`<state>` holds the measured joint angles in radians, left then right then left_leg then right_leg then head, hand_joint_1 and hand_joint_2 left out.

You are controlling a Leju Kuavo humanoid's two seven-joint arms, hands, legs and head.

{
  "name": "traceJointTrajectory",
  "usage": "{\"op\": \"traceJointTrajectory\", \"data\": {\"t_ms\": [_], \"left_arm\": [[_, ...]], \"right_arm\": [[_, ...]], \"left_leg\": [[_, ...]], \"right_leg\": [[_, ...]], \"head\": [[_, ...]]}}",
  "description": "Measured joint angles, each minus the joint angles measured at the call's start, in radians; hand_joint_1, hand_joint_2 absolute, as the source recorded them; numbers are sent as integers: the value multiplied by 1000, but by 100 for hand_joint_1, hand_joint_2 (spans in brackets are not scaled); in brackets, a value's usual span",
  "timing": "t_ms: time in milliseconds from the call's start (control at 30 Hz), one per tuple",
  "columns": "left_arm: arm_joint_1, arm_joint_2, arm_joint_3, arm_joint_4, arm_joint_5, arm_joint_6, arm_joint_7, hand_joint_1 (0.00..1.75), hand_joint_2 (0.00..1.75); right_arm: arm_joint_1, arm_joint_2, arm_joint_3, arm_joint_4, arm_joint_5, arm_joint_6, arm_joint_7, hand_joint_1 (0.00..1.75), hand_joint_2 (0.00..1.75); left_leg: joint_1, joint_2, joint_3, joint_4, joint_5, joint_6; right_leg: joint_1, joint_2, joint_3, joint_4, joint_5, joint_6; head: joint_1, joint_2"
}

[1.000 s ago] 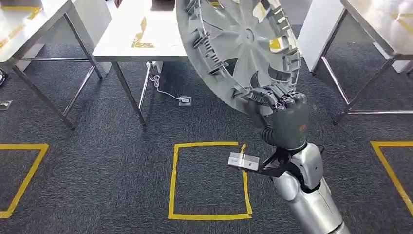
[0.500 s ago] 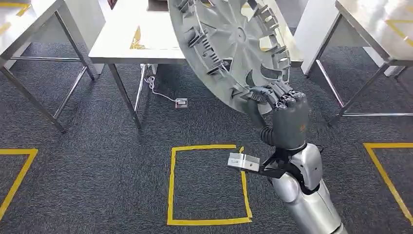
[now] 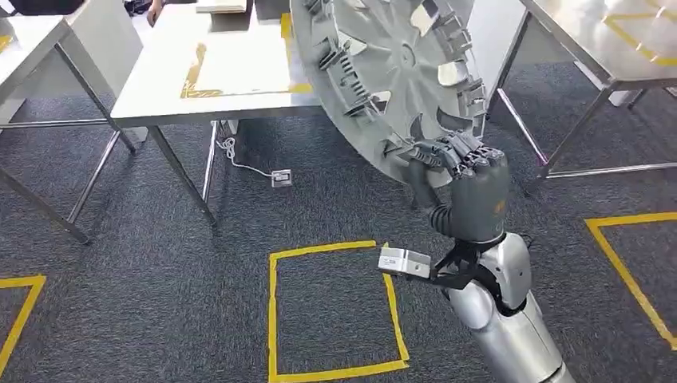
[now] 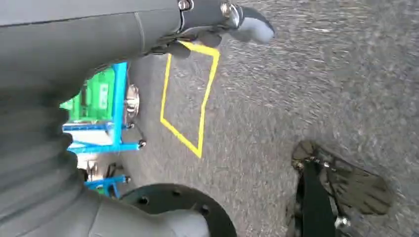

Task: Take the parts from the cabinet and place them on the table.

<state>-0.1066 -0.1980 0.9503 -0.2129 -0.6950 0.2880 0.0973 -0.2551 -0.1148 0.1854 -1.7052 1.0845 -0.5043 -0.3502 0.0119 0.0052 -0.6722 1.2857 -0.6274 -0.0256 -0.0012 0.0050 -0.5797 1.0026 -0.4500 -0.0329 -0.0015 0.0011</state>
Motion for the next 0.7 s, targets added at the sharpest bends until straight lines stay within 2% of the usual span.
{"op": "traceJointTrajectory", "data": {"t_ms": [33, 67, 100, 167, 200, 233, 333, 367, 400, 433, 500, 533, 567, 600, 633, 667, 700], "left_arm": [[1, 0, 0, 0, 0, 1, 0, 0, 175], [2, 0, 0, 0, 0, 3, 1, 0, 175], [3, 0, 1, 0, -2, 2, 5, 0, 175], [1, 2, 1, 0, -5, 2, 10, 0, 175], [1, 2, 1, 0, -6, 1, 10, 0, 175], [-3, 1, 1, 0, -6, -4, 7, 0, 175], [-11, 0, 1, 0, -8, -6, 2, 0, 175], [-13, -2, 1, 0, -8, -7, 2, 0, 175], [-14, 0, 1, -1, -9, -7, 10, 0, 175], [-16, 1, 1, -1, -9, -7, 11, 0, 175], [-16, 1, 1, -2, -9, -7, 8, 0, 175], [-16, 1, 1, -2, -9, -7, 8, 0, 175], [-16, 1, 1, -2, -8, -7, 9, 0, 175], [-16, 1, 1, -1, -8, -7, 9, 0, 175], [-16, 1, 1, -1, -7, -7, 11, 0, 175], [-16, 0, 1, -1, -5, -7, 11, 0, 175], [-15, 0, 1, -1, -5, -7, 11, 0, 175]], "right_arm": [[1, 0, 0, 1, 0, 0, 0, 175, 175], [3, 0, 0, 1, 0, 0, 0, 175, 175], [5, 0, -1, 1, 0, 0, 0, 175, 175], [7, 0, -1, 2, 0, -1, 0, 175, 175], [6, 0, -1, 2, 0, -4, -1, 175, 175], [6, 0, -2, 2, 3, -8, -3, 175, 175], [8, -3, -2, 3, 22, -10, -10, 175, 175], [8, -4, -2, 3, 25, -10, -11, 175, 175], [8, -6, -3, 3, 28, -10, -11, 175, 175], [7, -7, -3, 3, 29, -10, -13, 175, 175], [12, -8, -3, 3, 32, -12, -14, 175, 175], [15, -8, -3, 4, 34, -12, -15, 175, 175], [17, -8, -3, 4, 34, -12, -14, 175, 175], [18, -8, -3, 4, 35, -11, -13, 175, 175], [17, -8, -3, 4, 35, -10, -13, 175, 175], [16, -8, -3, 4, 36, -9, -12, 175, 175], [14, -8, -3, 4, 37, -8, -12, 175, 175]], "left_leg": [[0, 0, -38, 53, -5, -2], [1, 0, -51, 54, 17, -3], [1, 0, -41, 14, 58, -3], [3, -5, 29, -168, 173, -3], [4, -10, 51, -235, 194, -1], [2, -12, 69, -255, 176, 7], [-3, -10, 65, -247, 170, 29], [4, -9, 71, -252, 172, 37], [4, -9, 75, -253, 170, 42], [5, -8, 76, -253, 166, 48], [4, -6, 79, -253, 161, 53], [4, -6, 81, -253, 157, 52], [4, -6, 85, -253, 154, 52], [4, -6, 92, -253, 149, 51], [4, -7, 99, -253, 144, 48], [4, -7, 108, -253, 139, 45], [4, -7, 112, -253, 134, 41]], "right_leg": [[0, 8, 3, 1, -4, 1], [-1, 15, 7, 2, -8, 3], [-2, 22, 14, 2, -13, 6], [-6, 33, 31, 6, -27, 14], [-6, 35, 32, 8, -35, 20], [3, 43, 30, 19, -45, 28], [-2, 45, 33, 10, -46, 43], [-2, 43, 35, 13, -53, 49], [-2, 24, 29, 35, -61, 55], [-4, 9, -2, 91, -89, 61], [-8, 4, -99, 256, -153, 70], [-8, 3, -143, 321, -166, 71], [-9, 3, -163, 337, -152, 71], [-10, 2, -156, 300, -111, 69], [-10, 1, -128, 229, -59, 66], [-9, 0, -88, 136, -7, 61], [-8, -6, -50, 47, 35, 54]], "head": [[0, 0], [0, 0], [0, 0], [0, 0], [-1, 0], [-5, 0], [-3, 0], [-3, 0], [0, 0], [5, 0], [5, 0], [5, 0], [5, 0], [5, 0], [5, 0], [5, 0], [6, 0]]}}
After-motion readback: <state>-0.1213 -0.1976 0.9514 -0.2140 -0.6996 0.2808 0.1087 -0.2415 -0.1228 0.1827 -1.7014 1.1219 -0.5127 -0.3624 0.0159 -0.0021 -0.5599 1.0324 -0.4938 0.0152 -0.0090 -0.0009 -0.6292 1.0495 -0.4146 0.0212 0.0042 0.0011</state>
